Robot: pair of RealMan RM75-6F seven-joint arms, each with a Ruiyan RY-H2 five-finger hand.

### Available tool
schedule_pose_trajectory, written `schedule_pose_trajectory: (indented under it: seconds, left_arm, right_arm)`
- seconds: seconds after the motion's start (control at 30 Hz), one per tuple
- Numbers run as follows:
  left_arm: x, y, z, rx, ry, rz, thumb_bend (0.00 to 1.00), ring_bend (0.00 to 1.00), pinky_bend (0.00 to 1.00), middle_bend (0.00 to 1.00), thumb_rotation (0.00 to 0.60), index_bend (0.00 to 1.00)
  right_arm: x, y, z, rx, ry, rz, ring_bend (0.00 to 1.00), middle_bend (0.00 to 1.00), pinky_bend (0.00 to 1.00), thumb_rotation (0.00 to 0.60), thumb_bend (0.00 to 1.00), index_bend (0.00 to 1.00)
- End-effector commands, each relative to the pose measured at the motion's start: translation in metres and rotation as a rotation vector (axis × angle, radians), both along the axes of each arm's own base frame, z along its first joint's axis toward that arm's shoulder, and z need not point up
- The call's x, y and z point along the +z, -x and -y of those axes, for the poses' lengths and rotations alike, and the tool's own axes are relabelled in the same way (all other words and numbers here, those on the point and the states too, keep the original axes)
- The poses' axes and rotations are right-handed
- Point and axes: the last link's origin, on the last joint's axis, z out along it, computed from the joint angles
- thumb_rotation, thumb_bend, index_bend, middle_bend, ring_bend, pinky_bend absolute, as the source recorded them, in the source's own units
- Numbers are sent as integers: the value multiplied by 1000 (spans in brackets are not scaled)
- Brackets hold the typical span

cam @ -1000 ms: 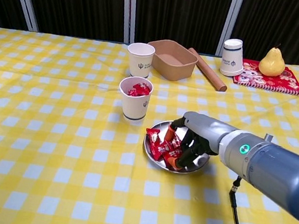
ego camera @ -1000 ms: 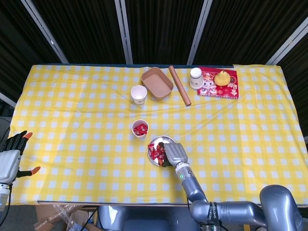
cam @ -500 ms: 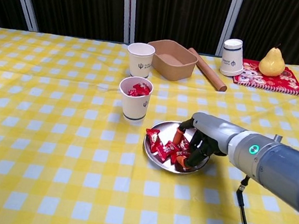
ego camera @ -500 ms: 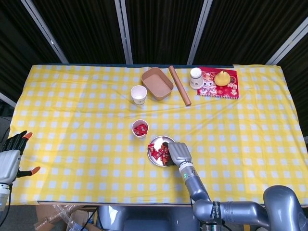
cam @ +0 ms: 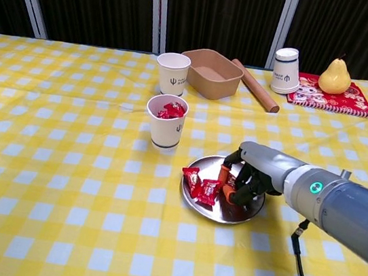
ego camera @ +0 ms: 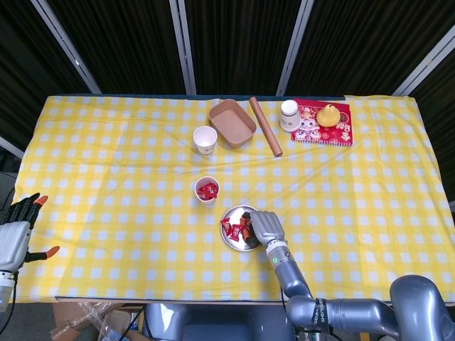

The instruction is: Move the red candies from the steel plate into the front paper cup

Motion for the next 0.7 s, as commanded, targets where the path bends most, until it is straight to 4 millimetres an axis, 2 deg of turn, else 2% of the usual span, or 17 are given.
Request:
schedule_pose_trajectory:
  seconds: [0.03, 0.37, 0.7]
  left_arm:
    - [0, 0, 0, 0, -1, 1, 2, 0, 0, 0, 600, 40]
    - [0, 0, 0, -2, 0, 5, 2, 0, 0, 0, 600, 40]
    - [0, 0, 0, -4, -2, 6, 2, 0, 0, 0, 600, 40]
  right_arm:
    - [0, 0, 0, 2, 1, 2, 966, 823, 911, 600, 608, 494]
    - [3, 0, -2, 7, 6, 7, 966, 823, 911, 600, 659, 512]
    - [5, -2, -5, 14, 12, 22, 966, 823, 912, 600, 665, 512]
